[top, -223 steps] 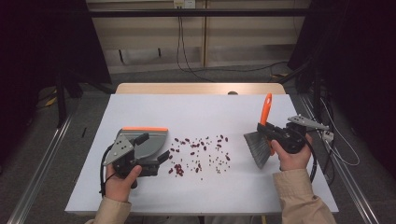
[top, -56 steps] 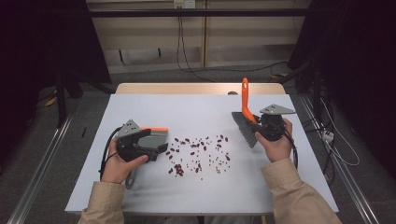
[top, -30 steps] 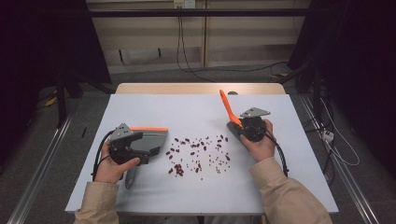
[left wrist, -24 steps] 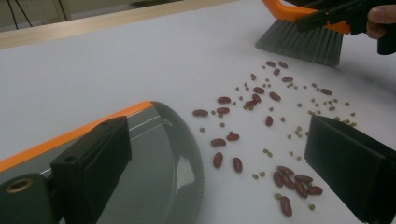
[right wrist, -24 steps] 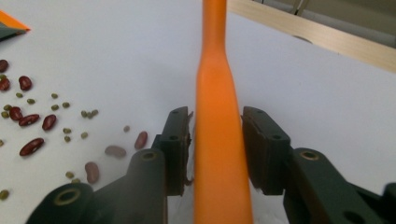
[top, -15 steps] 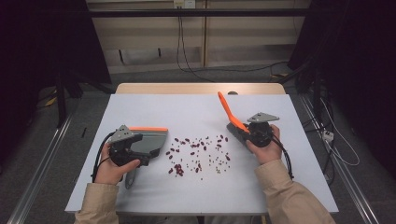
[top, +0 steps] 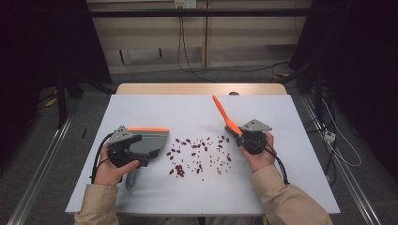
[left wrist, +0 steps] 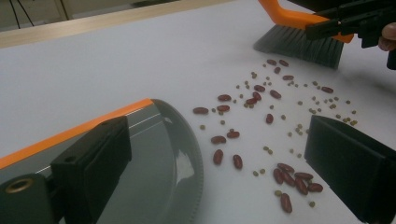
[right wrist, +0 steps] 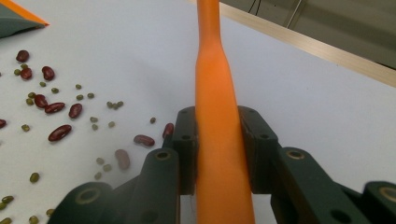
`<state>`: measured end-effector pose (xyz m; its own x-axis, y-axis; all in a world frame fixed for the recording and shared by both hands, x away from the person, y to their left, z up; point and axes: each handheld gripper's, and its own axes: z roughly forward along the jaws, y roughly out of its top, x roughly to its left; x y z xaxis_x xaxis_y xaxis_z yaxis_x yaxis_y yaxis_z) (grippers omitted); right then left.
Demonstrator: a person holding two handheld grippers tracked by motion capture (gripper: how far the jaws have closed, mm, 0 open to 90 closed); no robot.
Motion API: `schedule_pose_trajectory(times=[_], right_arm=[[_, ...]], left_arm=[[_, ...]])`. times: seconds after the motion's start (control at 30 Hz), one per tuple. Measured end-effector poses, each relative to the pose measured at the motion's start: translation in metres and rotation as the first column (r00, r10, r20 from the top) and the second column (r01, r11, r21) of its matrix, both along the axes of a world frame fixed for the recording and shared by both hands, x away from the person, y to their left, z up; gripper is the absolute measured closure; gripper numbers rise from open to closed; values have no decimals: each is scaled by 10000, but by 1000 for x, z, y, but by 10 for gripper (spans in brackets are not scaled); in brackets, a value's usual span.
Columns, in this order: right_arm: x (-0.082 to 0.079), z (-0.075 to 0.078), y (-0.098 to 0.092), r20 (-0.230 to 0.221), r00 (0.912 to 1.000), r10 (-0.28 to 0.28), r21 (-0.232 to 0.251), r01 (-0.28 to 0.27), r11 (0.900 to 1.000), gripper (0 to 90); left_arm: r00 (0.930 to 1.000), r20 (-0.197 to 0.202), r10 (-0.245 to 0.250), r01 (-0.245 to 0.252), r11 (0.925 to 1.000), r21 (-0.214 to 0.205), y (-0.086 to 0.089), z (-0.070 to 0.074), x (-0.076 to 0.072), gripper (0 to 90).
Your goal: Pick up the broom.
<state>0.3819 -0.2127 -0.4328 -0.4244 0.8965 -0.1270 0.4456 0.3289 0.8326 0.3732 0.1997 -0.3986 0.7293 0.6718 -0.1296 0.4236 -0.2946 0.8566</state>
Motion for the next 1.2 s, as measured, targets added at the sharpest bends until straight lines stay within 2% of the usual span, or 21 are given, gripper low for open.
schedule_pose_trajectory(times=[0.3,0.67,1.2], right_arm=[[-7,0,15,12,9995,305,401,-305,9987,712],[-13,-2,45,257,9988,427,305,-435,9986,712],[-15,-4,82,557,9930,1039,352,-1059,9937,711]], left_arm=[[10000,21,-3,3,10000,27,1,1,0,72],[10000,44,-60,59,10000,28,0,1,0,72],[9999,59,-118,117,9999,51,1,3,-1,72]])
